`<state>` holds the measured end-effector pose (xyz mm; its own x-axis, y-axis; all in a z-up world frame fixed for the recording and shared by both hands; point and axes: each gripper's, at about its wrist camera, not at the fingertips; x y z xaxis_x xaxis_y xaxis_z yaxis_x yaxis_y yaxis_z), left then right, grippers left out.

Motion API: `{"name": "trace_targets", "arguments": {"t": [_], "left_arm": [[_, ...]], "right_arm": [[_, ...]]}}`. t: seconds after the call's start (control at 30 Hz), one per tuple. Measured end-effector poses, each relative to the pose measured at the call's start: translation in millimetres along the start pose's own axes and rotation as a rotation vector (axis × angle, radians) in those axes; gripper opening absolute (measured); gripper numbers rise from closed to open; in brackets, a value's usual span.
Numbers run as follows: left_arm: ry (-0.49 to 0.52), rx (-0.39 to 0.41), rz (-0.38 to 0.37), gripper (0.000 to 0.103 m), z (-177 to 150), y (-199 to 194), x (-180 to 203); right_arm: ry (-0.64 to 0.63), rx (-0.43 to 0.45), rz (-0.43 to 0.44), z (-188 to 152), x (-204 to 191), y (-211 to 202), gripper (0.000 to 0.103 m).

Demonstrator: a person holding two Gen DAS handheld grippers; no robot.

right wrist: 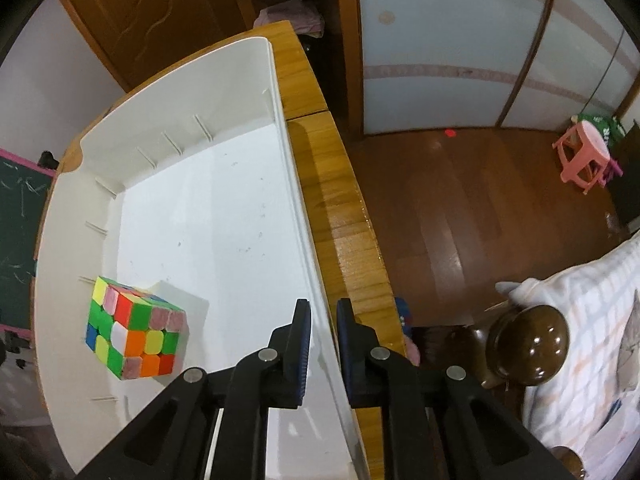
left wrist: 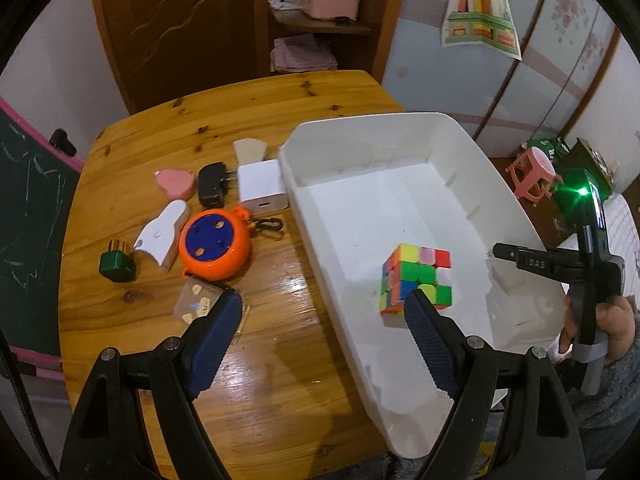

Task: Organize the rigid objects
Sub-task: 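Move the left gripper back to the clear sticker box and close on it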

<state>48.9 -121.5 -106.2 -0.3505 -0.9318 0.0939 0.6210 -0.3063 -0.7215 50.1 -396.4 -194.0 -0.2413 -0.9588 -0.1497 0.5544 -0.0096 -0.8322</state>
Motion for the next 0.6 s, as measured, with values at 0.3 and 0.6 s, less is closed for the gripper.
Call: {"name": "trace_targets", "arguments": {"t": [0.3,0.6], "left_arm": [[-0.025,0.007,0.011,0.086,0,-2,-15],[-0.083,0.079,0.124,0.086,20,-30,-58]], "right_arm": [[0.026,-0.020,0.003,1,6,4,0.011],[0.043,-0.009,0.019,-1,8,2,0.009]]}}
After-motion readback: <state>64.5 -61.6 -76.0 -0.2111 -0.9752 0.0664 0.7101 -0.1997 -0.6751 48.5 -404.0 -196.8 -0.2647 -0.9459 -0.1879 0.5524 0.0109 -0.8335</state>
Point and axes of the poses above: each gripper's, at about its wrist camera, not at the fingertips, and y roughly the way its jaws point, x to its right, z to its top, and after that the axes turned 14 degrees about x, right-handed
